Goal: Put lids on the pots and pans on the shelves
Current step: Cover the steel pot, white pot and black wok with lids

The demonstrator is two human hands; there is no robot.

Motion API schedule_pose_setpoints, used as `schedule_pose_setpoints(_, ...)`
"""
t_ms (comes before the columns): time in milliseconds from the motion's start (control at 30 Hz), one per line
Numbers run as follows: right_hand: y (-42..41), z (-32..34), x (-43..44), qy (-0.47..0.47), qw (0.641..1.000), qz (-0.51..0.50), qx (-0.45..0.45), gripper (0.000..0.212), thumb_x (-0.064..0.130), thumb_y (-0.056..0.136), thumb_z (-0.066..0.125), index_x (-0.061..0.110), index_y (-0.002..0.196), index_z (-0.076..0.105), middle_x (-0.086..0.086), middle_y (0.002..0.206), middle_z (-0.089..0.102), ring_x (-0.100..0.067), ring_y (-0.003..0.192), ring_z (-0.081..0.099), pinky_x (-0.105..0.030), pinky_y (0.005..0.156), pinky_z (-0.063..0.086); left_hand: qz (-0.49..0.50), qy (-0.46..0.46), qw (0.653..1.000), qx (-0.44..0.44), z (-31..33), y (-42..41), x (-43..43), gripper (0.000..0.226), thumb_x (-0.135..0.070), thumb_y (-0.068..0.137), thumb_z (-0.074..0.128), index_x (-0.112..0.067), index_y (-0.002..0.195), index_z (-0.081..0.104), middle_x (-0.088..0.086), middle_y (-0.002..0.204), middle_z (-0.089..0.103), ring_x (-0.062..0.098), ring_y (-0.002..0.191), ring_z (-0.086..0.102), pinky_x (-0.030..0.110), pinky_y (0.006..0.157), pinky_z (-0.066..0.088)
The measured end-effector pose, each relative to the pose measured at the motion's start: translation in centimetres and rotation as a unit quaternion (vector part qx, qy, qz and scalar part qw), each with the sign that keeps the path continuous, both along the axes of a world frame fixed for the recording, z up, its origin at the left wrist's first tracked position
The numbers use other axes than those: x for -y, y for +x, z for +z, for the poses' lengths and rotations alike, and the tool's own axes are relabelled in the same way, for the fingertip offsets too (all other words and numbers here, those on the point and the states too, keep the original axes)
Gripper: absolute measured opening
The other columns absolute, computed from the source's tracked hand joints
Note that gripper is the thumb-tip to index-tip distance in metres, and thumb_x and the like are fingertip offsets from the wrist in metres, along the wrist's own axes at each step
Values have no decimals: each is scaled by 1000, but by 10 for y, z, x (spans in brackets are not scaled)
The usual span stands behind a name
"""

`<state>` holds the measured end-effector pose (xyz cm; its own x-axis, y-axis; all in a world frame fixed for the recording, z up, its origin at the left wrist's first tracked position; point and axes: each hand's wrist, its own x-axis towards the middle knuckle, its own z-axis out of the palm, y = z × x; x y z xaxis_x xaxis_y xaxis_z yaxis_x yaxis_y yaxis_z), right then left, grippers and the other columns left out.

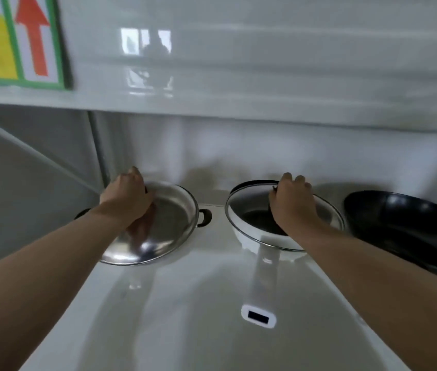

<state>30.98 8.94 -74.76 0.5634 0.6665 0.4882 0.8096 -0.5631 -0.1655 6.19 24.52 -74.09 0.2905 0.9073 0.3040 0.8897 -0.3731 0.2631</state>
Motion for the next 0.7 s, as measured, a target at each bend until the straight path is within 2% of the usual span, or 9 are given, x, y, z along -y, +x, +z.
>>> schedule_pose_setpoints(267, 19, -15, -22, 6, 1000, -2, 7, 35, 27, 99, 46, 0, 122, 46, -23, 118, 54, -35, 107, 52, -38, 90, 44, 0, -29, 999, -14, -22, 12, -23, 49, -32, 95, 53, 4, 125, 38, 29, 128, 49, 47, 119, 49, 48, 94, 43)
schedule_pose_setpoints(467, 28, -11, -27, -25, 1000, 4, -8, 27, 13, 95, 50, -1, 118, 47, -22, 116, 53, -35, 108, 50, -38, 91, 44, 2, -38, 999, -34, -28, 21, -28, 46, -29, 98, 49, 4, 128, 37, 29, 131, 47, 46, 123, 45, 47, 100, 39)
schedule_pose_setpoints(700, 38, -16, -34, -6, 1000, 24, 4, 33, 28, 101, 41, 1, 119, 47, -21, 116, 55, -32, 106, 51, -37, 89, 44, 22, -28, 999, -35, -30, 19, -41, 36, -22, 99, 45, 1, 126, 37, 27, 132, 44, 45, 126, 41, 50, 101, 38)
